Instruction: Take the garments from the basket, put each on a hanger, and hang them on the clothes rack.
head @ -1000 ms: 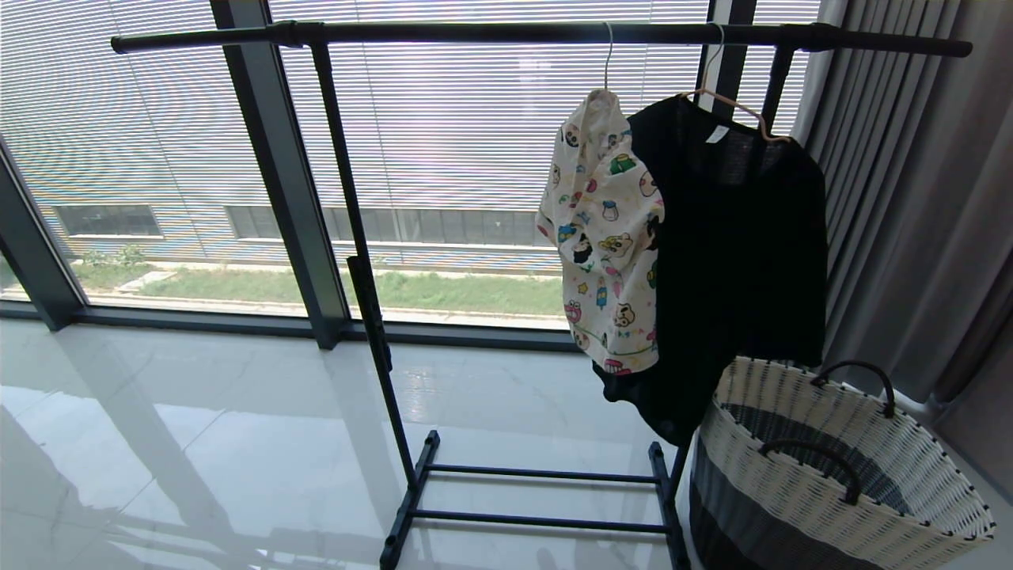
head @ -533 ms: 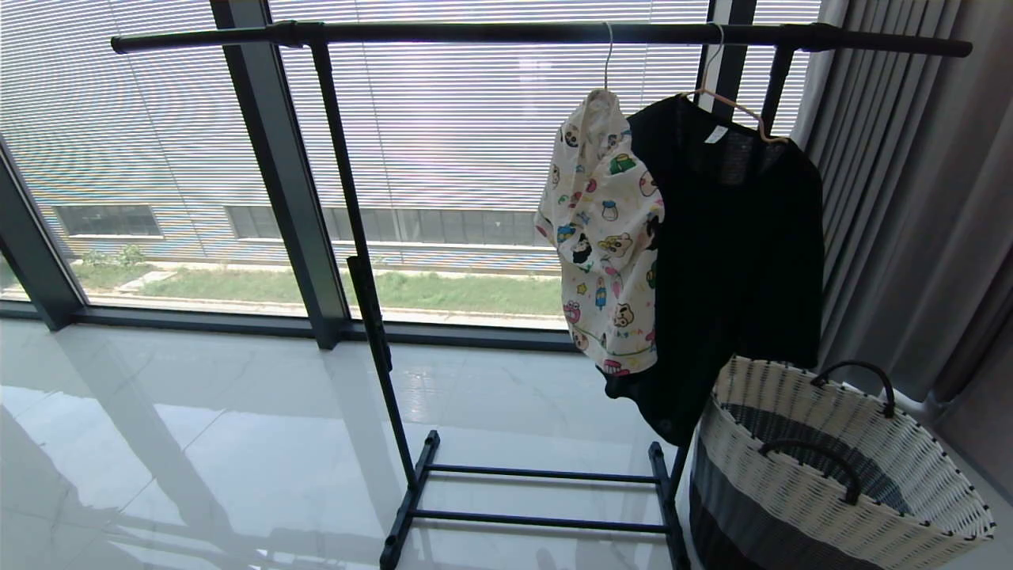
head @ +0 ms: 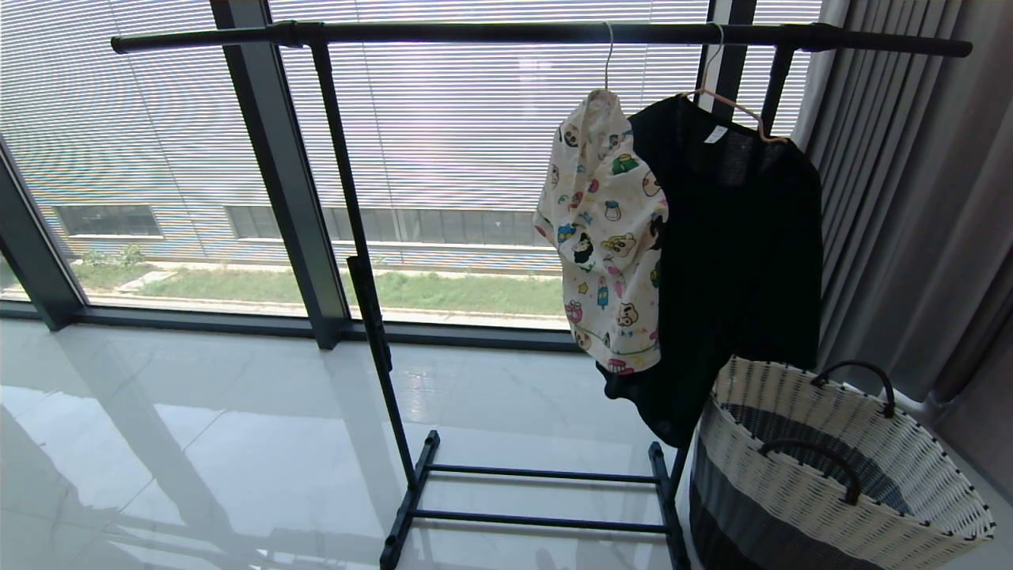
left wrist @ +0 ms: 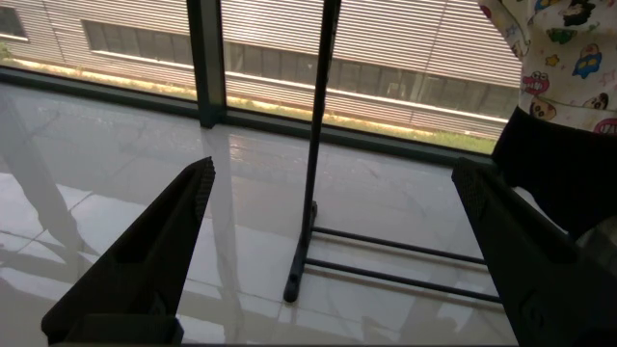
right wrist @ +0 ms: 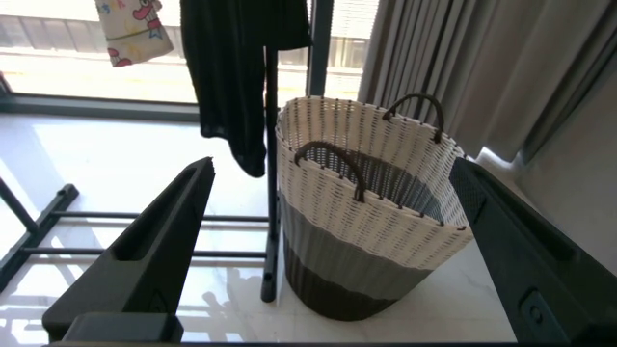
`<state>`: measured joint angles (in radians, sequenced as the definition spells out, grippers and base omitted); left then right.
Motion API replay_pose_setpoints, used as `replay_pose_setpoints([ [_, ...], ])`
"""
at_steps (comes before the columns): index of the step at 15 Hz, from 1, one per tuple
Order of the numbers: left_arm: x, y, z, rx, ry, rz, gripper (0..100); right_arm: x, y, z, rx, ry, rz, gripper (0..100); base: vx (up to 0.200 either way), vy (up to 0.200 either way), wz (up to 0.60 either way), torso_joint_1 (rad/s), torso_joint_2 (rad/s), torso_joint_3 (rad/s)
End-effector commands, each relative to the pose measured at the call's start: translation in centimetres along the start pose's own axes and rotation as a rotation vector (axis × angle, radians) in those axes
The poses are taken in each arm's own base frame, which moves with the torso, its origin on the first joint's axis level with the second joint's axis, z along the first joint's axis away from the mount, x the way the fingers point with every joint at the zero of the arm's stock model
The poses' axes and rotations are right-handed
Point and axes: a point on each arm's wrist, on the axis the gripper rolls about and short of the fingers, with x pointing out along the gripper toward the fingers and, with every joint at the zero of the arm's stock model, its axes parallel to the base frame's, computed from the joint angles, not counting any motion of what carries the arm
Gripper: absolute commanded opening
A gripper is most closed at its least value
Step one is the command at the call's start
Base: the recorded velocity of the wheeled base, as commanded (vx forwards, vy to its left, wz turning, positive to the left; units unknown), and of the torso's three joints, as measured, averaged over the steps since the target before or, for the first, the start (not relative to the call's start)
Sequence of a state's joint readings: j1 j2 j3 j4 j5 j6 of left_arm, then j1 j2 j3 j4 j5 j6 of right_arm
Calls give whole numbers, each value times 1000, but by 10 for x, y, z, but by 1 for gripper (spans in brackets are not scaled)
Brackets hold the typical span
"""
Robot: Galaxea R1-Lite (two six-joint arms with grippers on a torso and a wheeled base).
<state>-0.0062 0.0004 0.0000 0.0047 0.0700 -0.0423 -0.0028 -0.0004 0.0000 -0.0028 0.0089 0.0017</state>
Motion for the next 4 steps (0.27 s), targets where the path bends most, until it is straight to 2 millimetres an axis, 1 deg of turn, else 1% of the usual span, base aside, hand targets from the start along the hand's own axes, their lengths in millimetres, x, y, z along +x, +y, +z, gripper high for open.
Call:
replay_pose_setpoints([
  [1, 0, 0, 0, -1, -1, 1, 100, 0, 0, 0, 0, 0, 0, 100, 0, 0, 0, 0, 0, 0],
  [4, 0, 0, 0, -1, -1, 1, 100, 0, 0, 0, 1, 0, 0, 100, 0, 0, 0, 0, 0, 0],
])
